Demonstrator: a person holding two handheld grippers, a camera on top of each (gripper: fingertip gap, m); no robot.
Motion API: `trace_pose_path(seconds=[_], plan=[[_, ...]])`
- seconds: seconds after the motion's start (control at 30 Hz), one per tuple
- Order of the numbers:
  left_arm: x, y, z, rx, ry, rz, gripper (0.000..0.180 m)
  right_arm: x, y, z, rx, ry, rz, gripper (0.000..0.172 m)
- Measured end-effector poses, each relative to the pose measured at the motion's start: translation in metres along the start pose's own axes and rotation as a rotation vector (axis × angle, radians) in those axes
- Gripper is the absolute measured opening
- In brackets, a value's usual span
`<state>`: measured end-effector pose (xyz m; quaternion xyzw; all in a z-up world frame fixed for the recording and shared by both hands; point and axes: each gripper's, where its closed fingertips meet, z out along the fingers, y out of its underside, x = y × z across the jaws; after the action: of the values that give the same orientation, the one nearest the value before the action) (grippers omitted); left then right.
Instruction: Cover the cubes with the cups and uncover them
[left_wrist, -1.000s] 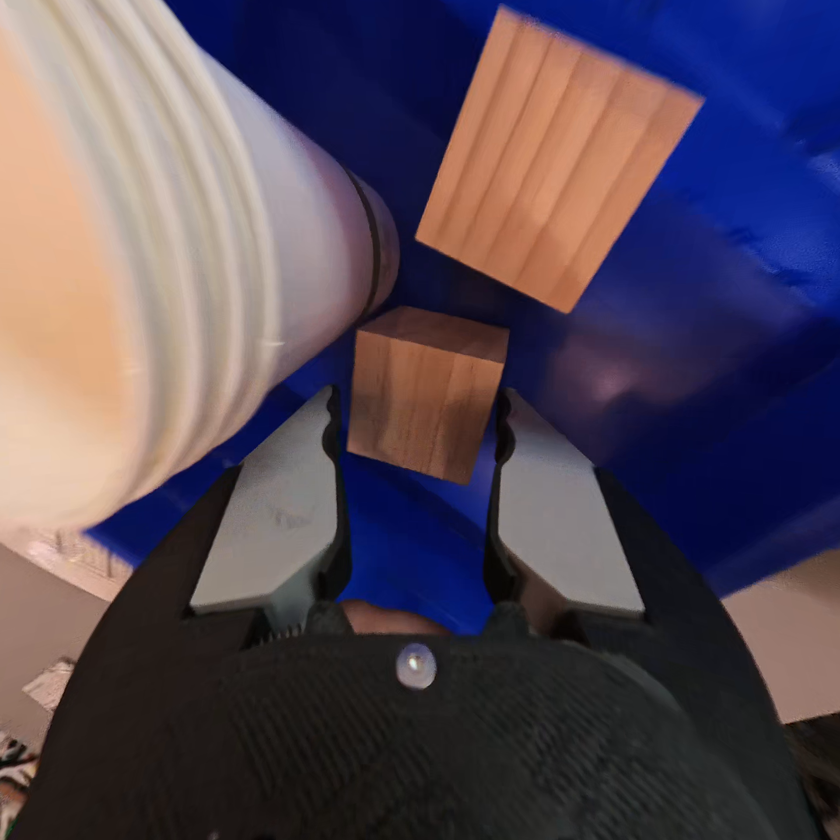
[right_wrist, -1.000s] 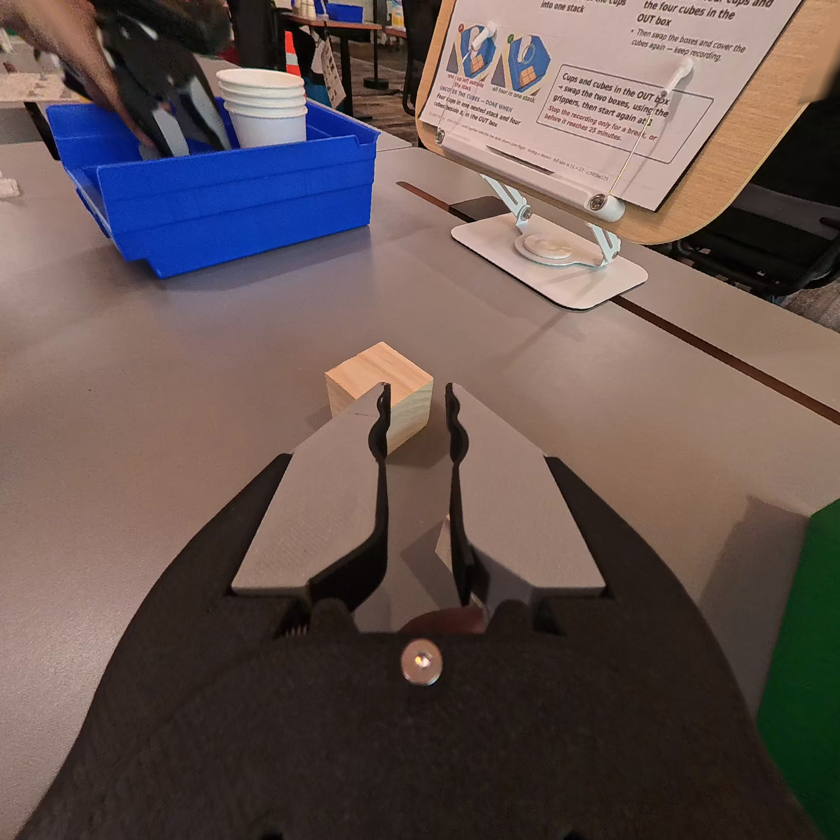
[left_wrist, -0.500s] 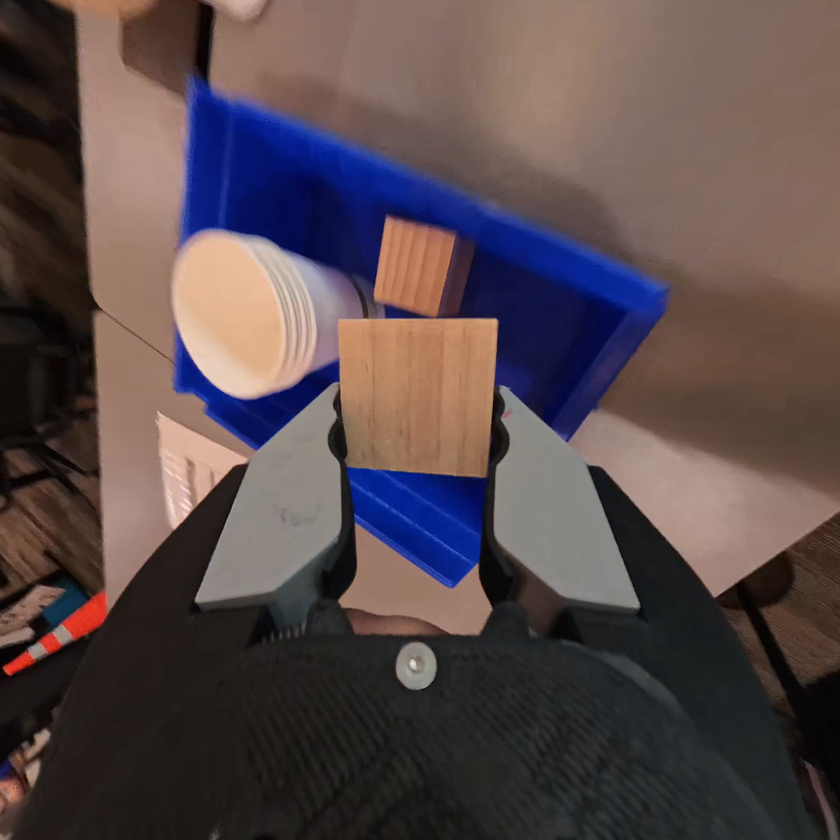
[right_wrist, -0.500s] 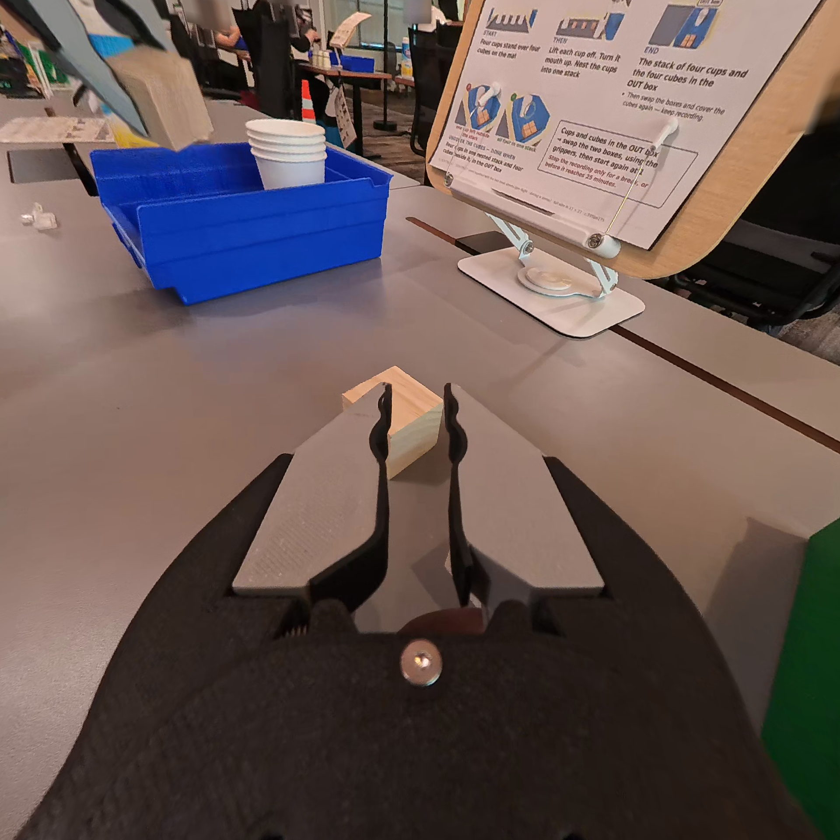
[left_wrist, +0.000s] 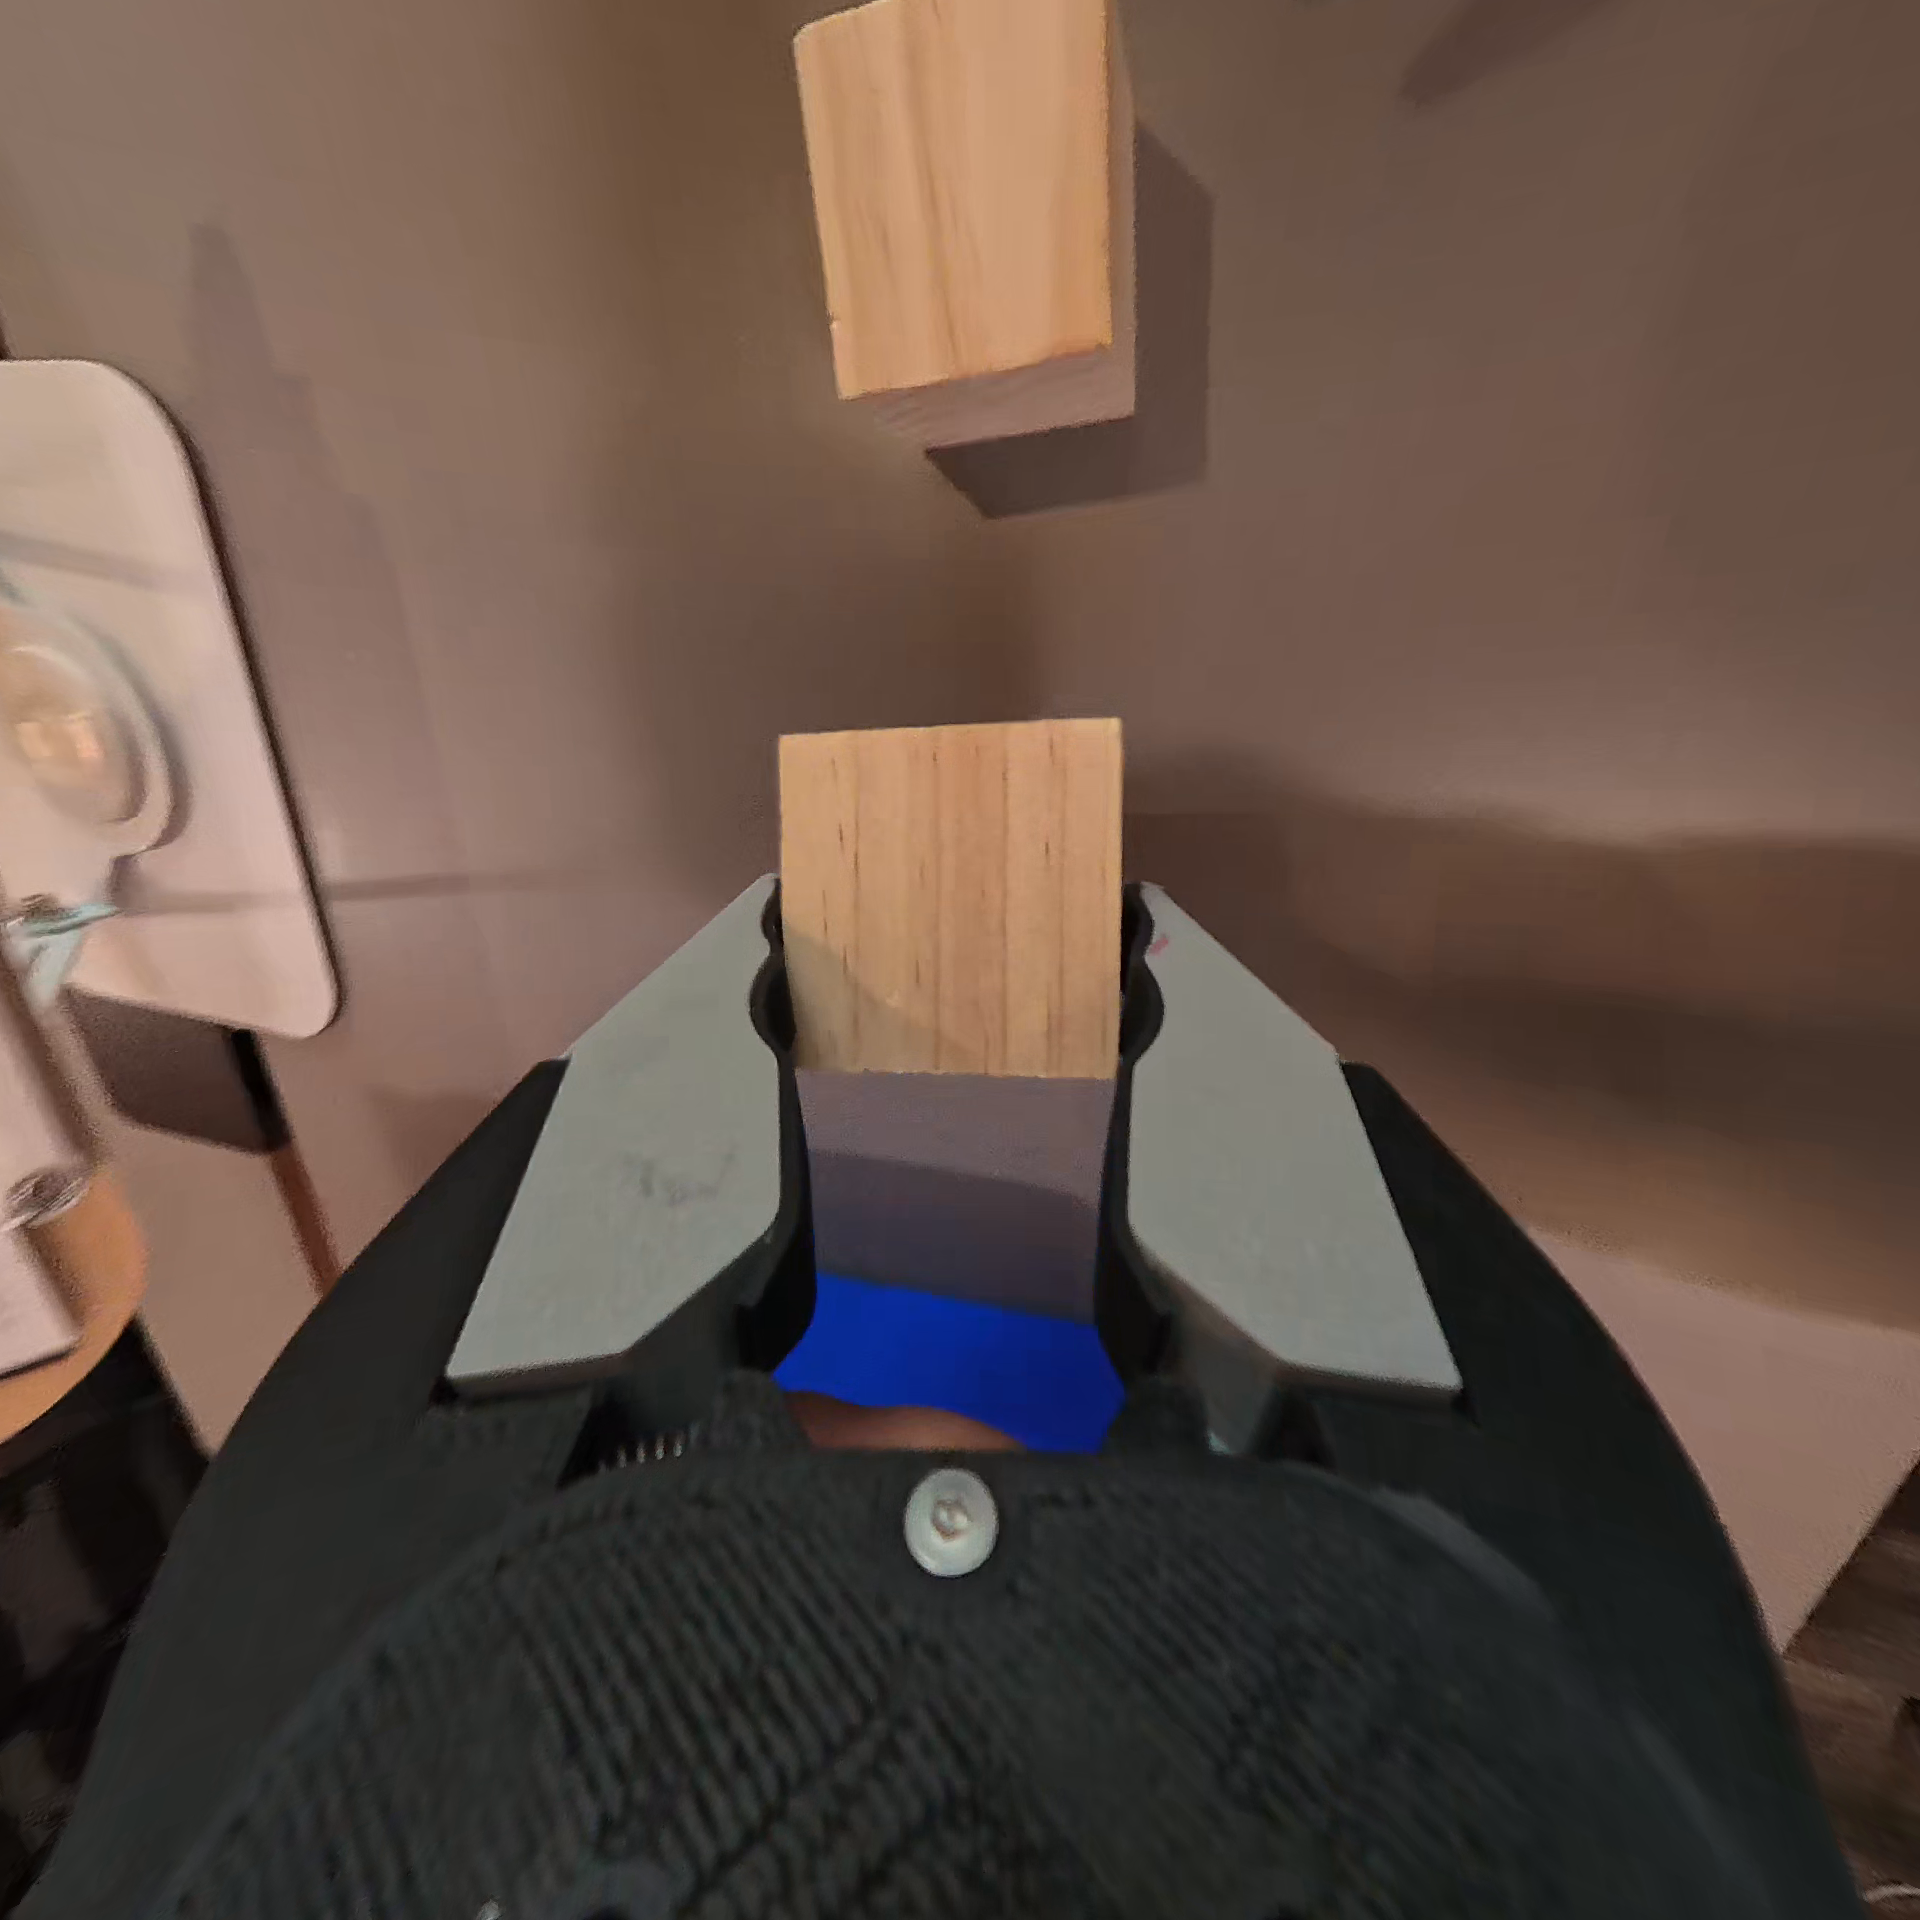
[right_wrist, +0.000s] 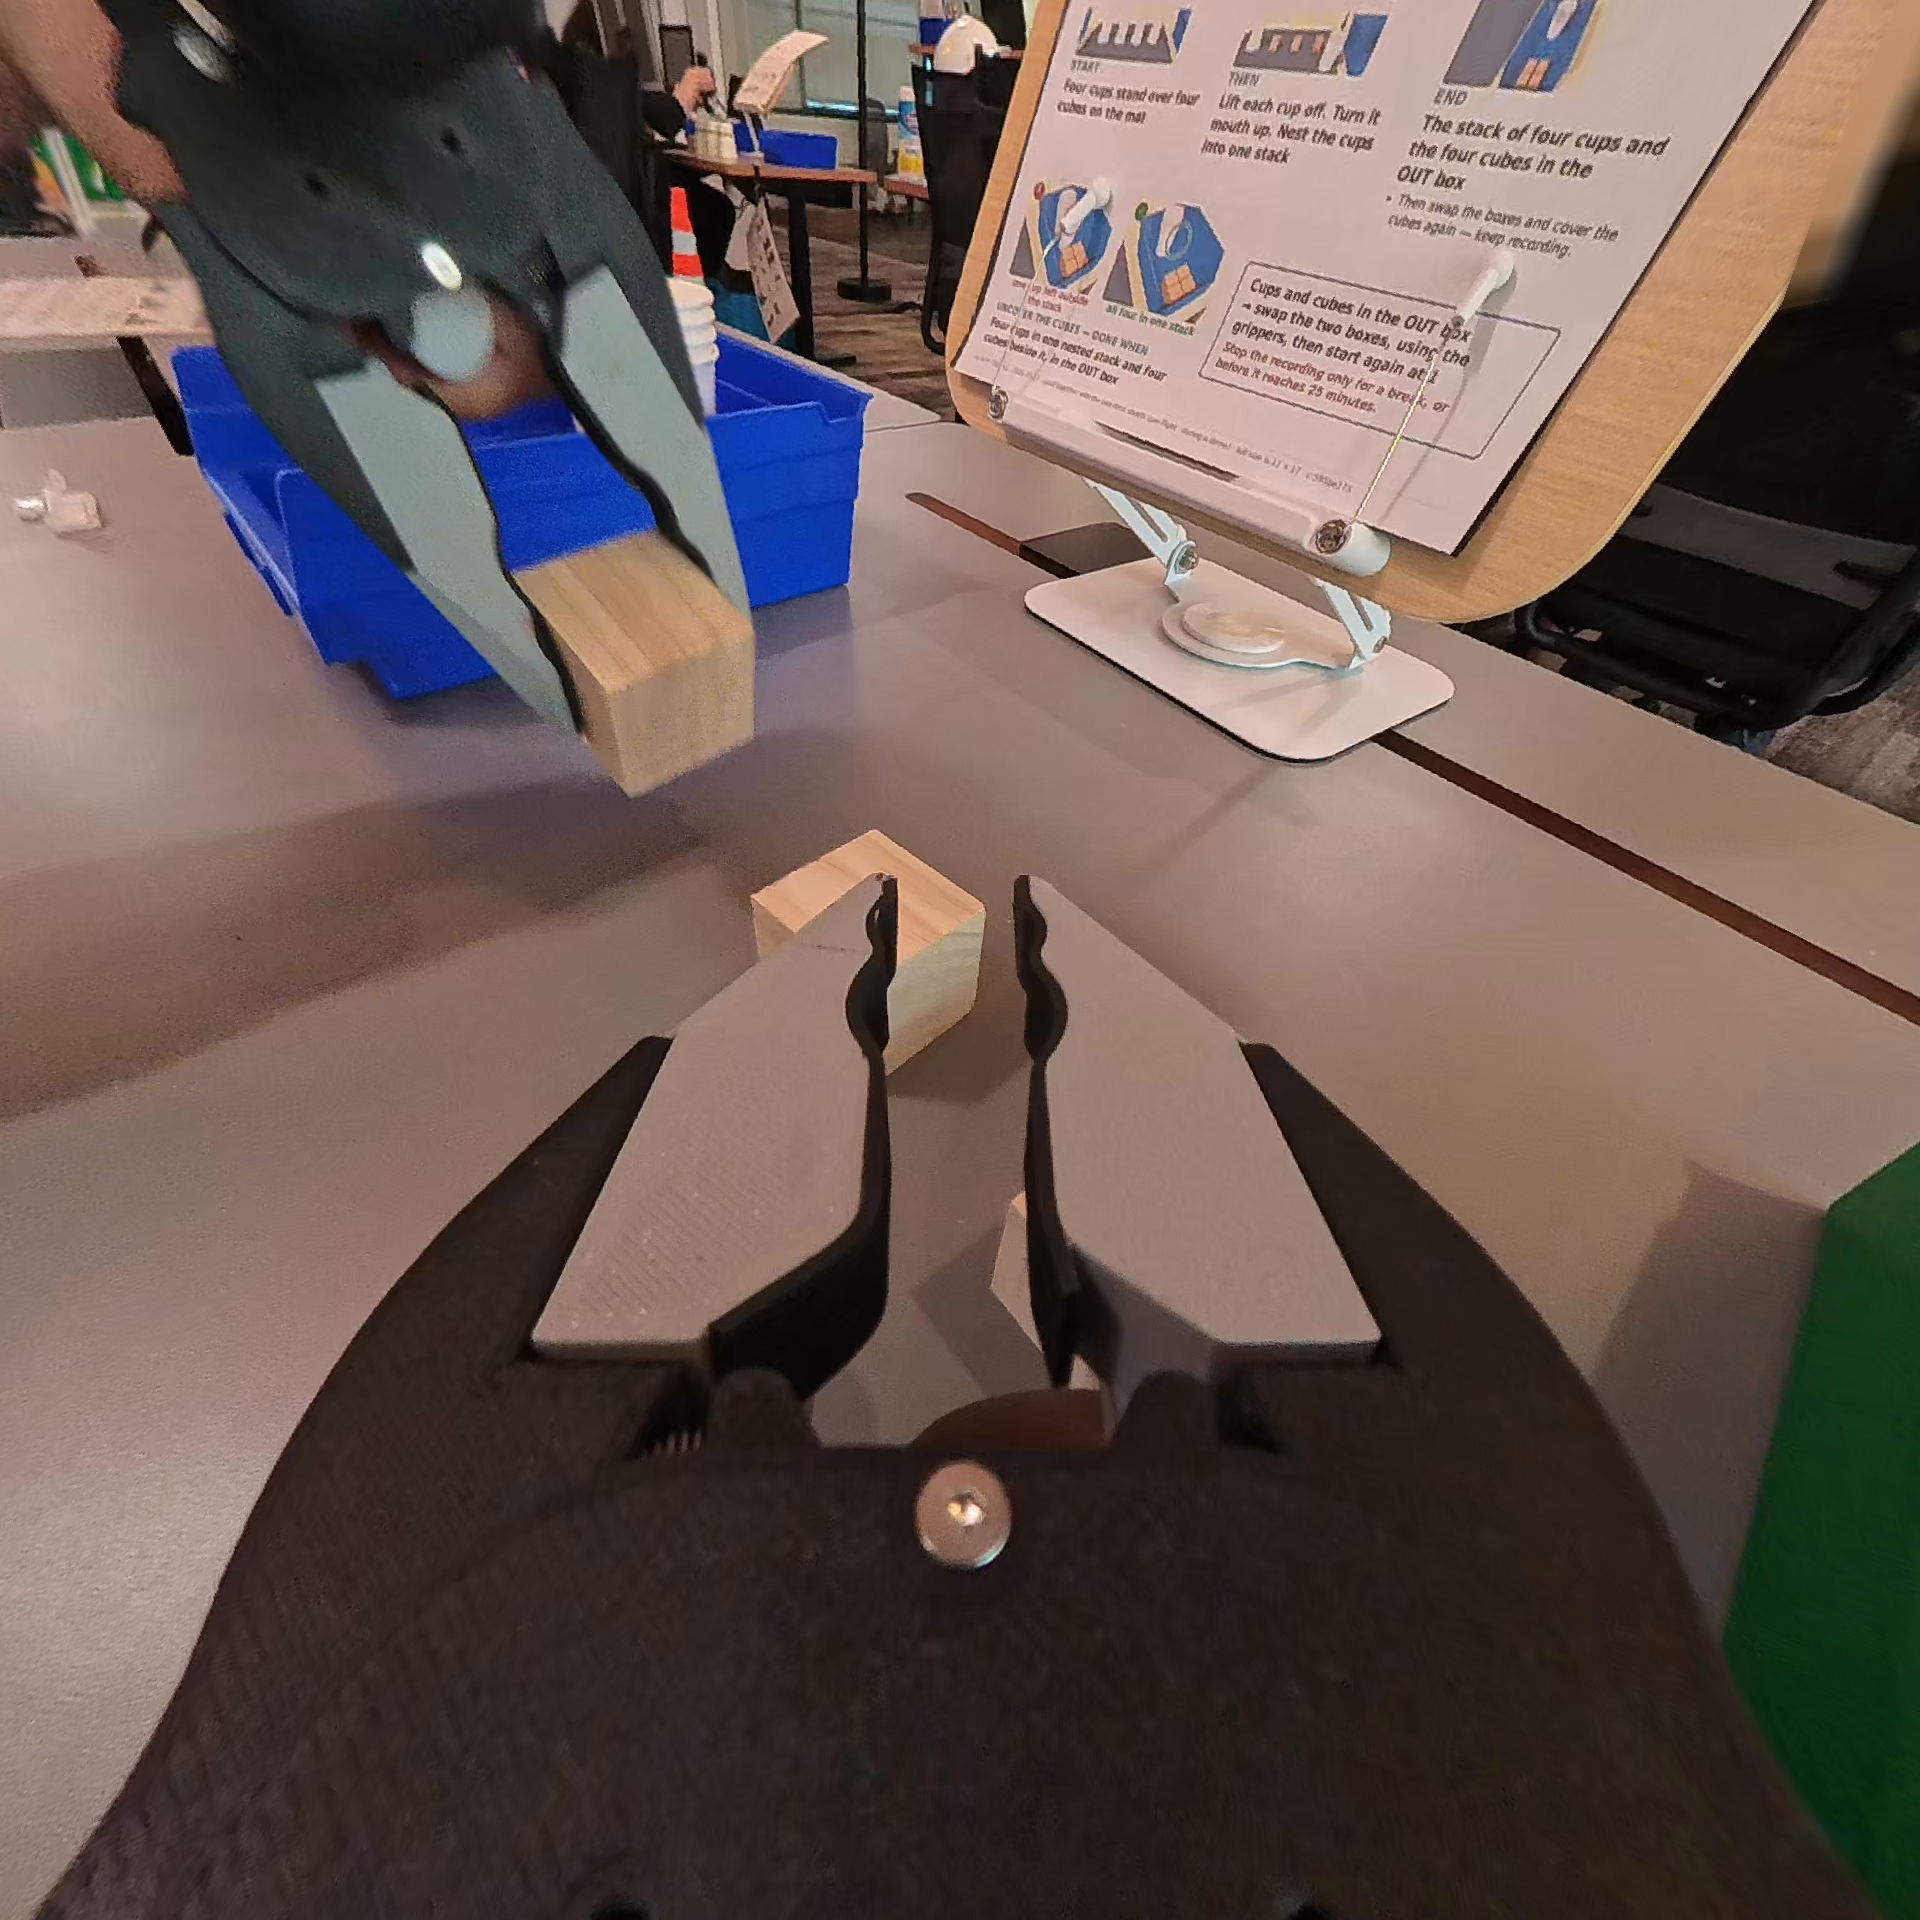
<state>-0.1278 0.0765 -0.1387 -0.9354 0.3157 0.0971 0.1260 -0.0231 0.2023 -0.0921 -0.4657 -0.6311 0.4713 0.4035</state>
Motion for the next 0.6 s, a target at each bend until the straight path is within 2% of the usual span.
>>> trace_pose_path(seconds=[0.1,0.2,0.37,0.6], plan=[[0.006,-0.002,0.029,-0.007,0.048,-0.020,0.062,-0.001,-0.003,-0.001,0.008,-0.002,-0.006,0.019],[0.014,0.029,0.054,-0.133,0.077,0.014,0.063,-0.003,-0.005,-0.003,0.016,-0.008,-0.004,0.019],[0.016,0.027,0.056,-0.037,0.073,-0.008,0.063,-0.004,-0.006,-0.002,0.015,-0.012,-0.008,0.019],[0.011,0.019,0.059,0.026,0.053,-0.038,0.063,-0.003,-0.004,-0.002,0.007,-0.003,-0.014,0.019]])
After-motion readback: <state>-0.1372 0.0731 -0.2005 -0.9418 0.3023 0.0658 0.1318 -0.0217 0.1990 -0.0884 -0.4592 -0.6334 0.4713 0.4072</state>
